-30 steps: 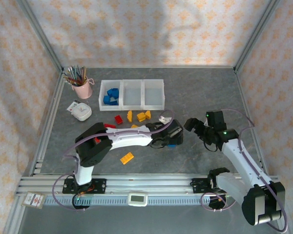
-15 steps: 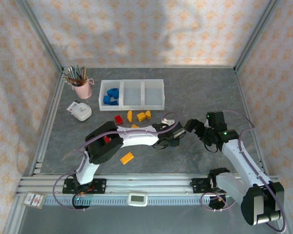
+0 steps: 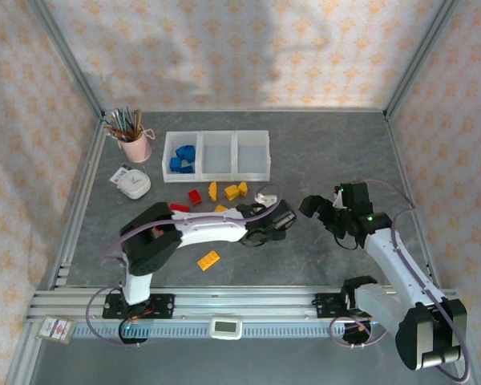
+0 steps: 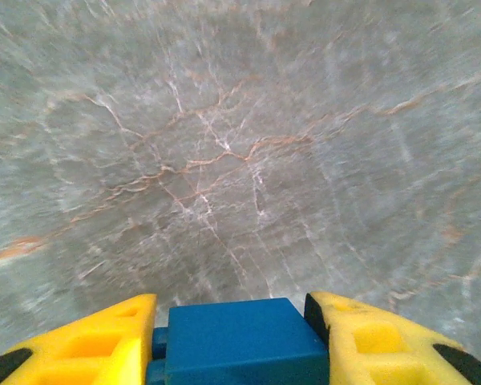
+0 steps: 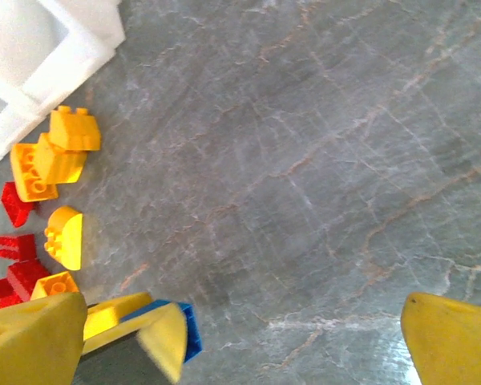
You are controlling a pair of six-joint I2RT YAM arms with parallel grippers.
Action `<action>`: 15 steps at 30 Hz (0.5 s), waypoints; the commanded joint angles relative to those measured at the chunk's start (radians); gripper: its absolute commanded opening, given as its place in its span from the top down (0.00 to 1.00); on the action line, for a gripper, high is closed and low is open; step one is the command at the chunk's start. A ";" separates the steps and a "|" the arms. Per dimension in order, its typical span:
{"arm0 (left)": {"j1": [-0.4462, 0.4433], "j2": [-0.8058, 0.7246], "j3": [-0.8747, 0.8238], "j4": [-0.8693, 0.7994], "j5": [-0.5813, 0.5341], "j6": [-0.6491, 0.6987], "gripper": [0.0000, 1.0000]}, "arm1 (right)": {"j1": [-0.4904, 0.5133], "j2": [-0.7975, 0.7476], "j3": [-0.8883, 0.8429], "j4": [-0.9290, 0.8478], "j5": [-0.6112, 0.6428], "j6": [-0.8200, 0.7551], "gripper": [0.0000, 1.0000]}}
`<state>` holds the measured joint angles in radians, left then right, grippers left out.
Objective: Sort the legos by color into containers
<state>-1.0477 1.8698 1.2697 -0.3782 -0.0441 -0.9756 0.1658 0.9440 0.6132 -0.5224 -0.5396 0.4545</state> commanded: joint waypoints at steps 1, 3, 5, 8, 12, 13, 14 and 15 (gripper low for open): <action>0.006 -0.123 -0.041 0.000 -0.077 -0.036 0.65 | 0.042 0.018 0.060 0.036 -0.040 -0.025 0.00; 0.026 -0.181 -0.068 -0.014 -0.097 -0.038 0.66 | 0.092 0.045 0.084 0.053 -0.041 -0.019 0.00; 0.056 -0.240 -0.093 -0.041 -0.128 -0.034 0.66 | 0.156 0.085 0.112 0.075 -0.026 -0.006 0.00; 0.131 -0.336 -0.126 -0.089 -0.186 -0.002 0.66 | 0.269 0.150 0.153 0.142 0.007 0.017 0.00; 0.291 -0.433 -0.139 -0.138 -0.236 0.085 0.67 | 0.381 0.260 0.224 0.249 0.020 0.045 0.00; 0.339 -0.448 -0.138 -0.138 -0.240 0.115 0.67 | 0.405 0.295 0.249 0.269 0.031 0.048 0.00; 0.381 -0.455 -0.140 -0.127 -0.240 0.144 0.67 | 0.424 0.324 0.274 0.283 0.043 0.048 0.00; 0.429 -0.454 -0.144 -0.114 -0.233 0.175 0.67 | 0.448 0.356 0.301 0.306 0.051 0.043 0.00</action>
<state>-0.7025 1.4384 1.1435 -0.4561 -0.2180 -0.9047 0.5713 1.2499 0.8490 -0.3260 -0.5335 0.4828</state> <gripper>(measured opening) 0.418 0.996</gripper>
